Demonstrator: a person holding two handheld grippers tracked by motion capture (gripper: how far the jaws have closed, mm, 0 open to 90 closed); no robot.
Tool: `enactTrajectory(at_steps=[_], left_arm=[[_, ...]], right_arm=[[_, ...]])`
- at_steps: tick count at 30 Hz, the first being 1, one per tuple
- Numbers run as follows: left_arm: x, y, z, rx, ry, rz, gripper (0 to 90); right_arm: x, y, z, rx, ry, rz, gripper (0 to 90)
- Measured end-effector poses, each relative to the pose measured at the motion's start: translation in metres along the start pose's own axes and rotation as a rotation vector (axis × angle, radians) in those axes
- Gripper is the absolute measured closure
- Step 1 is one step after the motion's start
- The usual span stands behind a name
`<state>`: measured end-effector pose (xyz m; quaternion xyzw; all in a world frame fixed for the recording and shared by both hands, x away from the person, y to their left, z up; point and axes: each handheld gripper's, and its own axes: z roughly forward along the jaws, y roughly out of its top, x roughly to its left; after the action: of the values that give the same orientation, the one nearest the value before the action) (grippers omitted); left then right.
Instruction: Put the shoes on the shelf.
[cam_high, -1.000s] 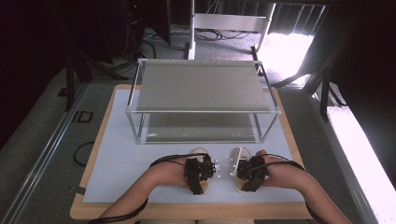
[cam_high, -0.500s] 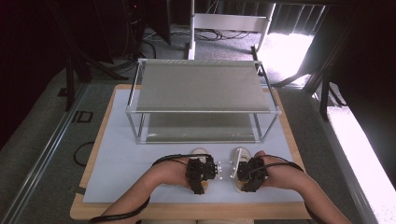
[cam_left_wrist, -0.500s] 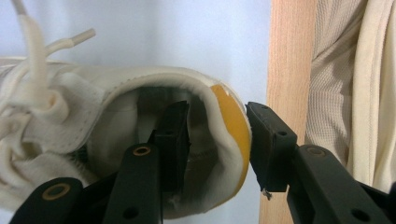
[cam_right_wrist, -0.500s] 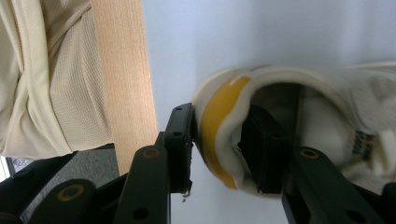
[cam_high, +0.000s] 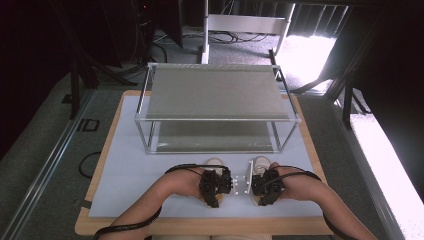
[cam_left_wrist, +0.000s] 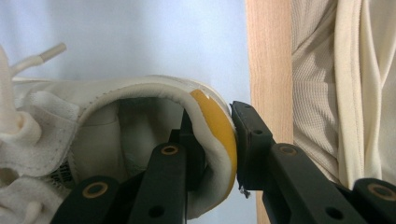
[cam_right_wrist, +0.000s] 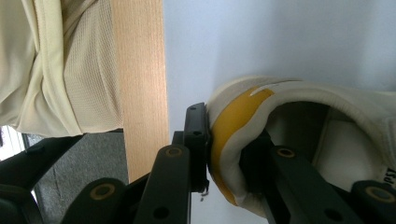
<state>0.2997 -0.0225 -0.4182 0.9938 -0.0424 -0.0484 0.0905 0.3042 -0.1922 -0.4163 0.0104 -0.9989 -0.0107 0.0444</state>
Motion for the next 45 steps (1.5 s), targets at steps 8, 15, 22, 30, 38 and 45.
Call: enactTrajectory(at_steps=[8,15,22,30,38,45], left_arm=[[0.006,0.002,-0.013,-0.009,0.03,0.017,75.6],[0.018,0.003,-0.022,-0.025,0.067,0.015,75.7],[0.039,0.004,-0.025,-0.026,0.113,-0.002,75.3],[0.063,0.007,-0.025,-0.033,0.095,0.005,75.7],[0.095,0.012,-0.019,-0.034,0.094,-0.021,75.7],[0.111,0.019,-0.016,-0.02,0.087,-0.02,75.4]], right_arm=[[-0.002,-0.004,-0.01,-0.018,-0.025,0.006,77.7],[-0.006,-0.005,-0.014,-0.018,-0.049,0.006,77.8],[-0.006,-0.006,-0.013,-0.014,-0.058,0.026,77.9],[-0.007,-0.008,-0.012,-0.005,-0.049,0.04,77.9],[-0.012,-0.011,-0.013,-0.003,-0.059,0.036,77.8],[-0.015,-0.011,-0.01,0.004,-0.063,0.034,77.9]])
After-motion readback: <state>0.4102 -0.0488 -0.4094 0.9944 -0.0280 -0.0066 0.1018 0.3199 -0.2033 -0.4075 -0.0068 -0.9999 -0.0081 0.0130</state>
